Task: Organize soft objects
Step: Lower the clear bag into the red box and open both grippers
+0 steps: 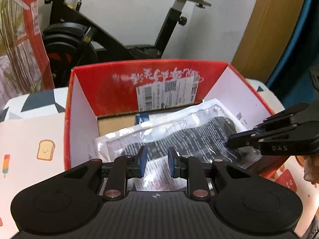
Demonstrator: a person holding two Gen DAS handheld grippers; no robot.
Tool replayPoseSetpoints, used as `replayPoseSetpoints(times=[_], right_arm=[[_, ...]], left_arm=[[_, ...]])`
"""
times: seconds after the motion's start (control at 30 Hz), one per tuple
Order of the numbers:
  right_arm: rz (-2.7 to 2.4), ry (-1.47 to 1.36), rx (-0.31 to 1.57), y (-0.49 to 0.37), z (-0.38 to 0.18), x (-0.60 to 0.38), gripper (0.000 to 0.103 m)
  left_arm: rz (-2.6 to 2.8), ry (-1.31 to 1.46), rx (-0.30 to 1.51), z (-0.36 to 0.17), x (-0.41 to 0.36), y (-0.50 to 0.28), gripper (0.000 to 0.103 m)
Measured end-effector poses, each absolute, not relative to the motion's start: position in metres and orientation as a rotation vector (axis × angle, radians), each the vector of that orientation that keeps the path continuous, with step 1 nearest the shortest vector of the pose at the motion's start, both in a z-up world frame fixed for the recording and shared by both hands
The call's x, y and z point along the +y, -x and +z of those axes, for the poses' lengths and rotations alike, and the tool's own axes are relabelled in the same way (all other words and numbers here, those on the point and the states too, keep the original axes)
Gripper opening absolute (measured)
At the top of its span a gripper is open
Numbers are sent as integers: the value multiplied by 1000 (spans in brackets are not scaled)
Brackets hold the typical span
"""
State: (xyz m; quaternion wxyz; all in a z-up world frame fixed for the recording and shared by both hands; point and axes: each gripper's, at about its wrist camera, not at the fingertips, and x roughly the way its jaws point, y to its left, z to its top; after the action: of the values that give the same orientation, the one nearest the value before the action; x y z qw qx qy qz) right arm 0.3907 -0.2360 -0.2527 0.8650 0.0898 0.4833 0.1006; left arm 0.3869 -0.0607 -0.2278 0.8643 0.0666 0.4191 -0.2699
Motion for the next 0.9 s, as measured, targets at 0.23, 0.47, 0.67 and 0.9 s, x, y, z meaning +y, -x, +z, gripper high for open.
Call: replayPoseSetpoints(times=[0.23, 0.47, 0.67, 0.9], right_arm=[[240, -187, 1092, -399, -261, -237, 1], [213, -180, 1105, -402, -267, -233, 1], [180, -192, 1059, -389, -255, -231, 13], [126, -154, 868, -345, -220, -224, 62]], left_arm=[[-538, -211, 959, -245, -70, -387, 24], [-520, -190, 963, -248, -69, -390, 24], [-515, -164, 889, -226, -62, -378, 25], [-498, -139, 728, -187, -41, -342, 49]])
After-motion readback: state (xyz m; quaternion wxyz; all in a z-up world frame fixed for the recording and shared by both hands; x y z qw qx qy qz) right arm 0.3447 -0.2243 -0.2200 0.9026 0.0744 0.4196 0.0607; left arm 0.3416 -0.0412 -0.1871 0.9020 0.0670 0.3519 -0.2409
